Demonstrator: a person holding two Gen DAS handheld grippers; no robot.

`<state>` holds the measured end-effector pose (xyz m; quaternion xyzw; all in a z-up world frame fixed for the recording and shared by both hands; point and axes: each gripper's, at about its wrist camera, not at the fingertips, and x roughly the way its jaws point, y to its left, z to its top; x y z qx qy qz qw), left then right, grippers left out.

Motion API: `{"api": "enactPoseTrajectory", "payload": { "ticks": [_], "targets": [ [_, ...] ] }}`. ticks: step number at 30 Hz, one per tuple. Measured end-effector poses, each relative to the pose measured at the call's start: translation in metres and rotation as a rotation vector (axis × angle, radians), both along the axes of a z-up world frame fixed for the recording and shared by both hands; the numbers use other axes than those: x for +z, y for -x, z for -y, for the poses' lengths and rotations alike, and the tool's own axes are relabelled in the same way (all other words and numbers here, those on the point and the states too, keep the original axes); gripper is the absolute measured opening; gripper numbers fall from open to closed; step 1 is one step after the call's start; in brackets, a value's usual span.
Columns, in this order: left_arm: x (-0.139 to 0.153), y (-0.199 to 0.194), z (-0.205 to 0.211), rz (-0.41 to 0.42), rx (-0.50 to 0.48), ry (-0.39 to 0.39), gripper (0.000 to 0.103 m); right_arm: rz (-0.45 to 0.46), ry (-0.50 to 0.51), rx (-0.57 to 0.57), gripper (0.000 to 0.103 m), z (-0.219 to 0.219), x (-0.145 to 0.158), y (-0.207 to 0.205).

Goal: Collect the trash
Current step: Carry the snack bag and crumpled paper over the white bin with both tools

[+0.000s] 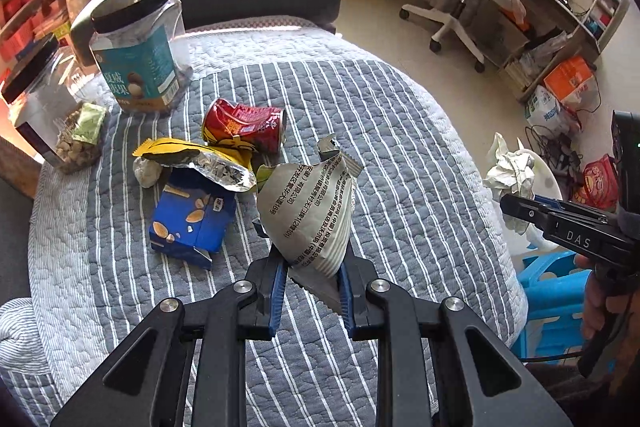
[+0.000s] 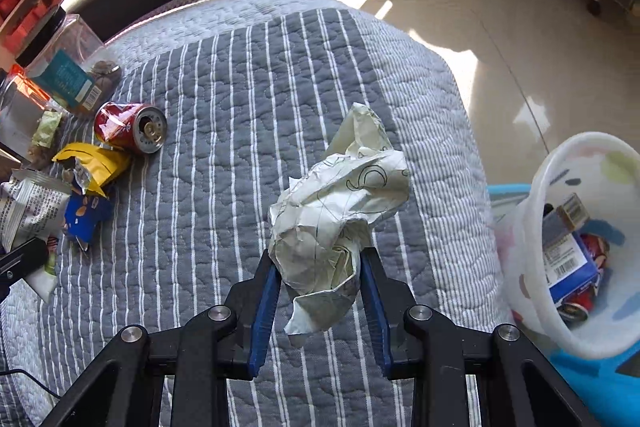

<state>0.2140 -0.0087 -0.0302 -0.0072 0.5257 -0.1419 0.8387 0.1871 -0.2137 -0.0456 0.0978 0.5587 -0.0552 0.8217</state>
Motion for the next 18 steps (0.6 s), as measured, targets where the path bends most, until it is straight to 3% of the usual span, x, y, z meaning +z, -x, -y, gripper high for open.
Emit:
{"api": "enactPoseTrajectory", "payload": {
  "ticks": [18],
  "targets": [
    [-0.001,0.012,0.136,0.024,-0.196,0.032,0.024,0.003,0.036,-0.25,0.037,0.153,0.015,0.072]
  ]
}}
